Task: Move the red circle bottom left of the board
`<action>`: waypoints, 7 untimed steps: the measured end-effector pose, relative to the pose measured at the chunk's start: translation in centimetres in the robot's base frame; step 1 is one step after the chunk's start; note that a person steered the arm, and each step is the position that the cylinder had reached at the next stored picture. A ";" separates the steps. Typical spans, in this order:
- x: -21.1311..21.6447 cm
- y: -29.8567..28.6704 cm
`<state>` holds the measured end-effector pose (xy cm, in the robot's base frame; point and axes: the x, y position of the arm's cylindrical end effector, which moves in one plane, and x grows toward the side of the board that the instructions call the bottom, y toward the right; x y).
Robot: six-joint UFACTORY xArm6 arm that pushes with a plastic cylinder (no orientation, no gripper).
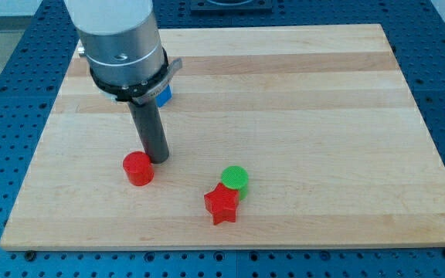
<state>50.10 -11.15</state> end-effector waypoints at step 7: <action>8.2 -11.4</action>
<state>58.34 -22.58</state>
